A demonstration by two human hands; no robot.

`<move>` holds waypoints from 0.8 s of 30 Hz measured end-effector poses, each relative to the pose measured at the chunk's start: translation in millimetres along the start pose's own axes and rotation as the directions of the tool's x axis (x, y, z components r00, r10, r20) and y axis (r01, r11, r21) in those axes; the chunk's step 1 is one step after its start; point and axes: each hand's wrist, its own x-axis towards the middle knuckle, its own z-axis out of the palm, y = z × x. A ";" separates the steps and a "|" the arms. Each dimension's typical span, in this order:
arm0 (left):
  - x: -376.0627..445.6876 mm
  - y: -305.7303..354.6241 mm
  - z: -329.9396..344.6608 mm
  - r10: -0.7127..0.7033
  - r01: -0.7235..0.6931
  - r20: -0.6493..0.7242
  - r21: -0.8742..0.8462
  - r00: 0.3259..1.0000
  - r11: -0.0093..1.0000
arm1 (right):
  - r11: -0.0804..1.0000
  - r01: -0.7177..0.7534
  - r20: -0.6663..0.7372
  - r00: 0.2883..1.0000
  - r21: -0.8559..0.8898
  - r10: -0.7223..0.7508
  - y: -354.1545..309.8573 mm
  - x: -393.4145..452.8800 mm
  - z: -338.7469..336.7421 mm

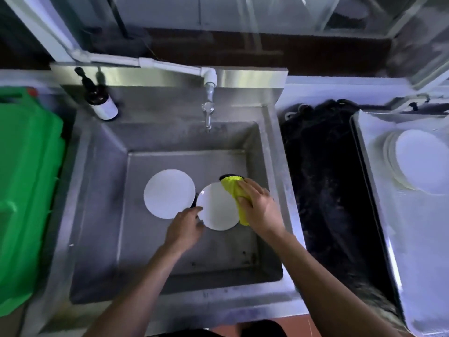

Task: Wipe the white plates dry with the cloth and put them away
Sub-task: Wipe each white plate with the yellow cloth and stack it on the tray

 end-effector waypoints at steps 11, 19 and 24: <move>39.6 -59.4 35.8 -0.153 0.167 0.068 -0.389 0.986 0.906 | 0.995 -0.093 0.005 0.996 0.031 0.093 7.7 18.4 63.9; 84.6 -90.3 86.1 -0.269 0.315 0.168 -0.400 0.948 0.861 | 0.984 -0.156 0.034 0.988 0.084 0.153 46.9 29.3 112.1; 109.1 -95.8 112.3 -0.453 0.464 0.183 -0.599 0.873 0.653 | 0.982 -0.163 0.041 0.986 0.099 0.160 69.5 31.6 137.4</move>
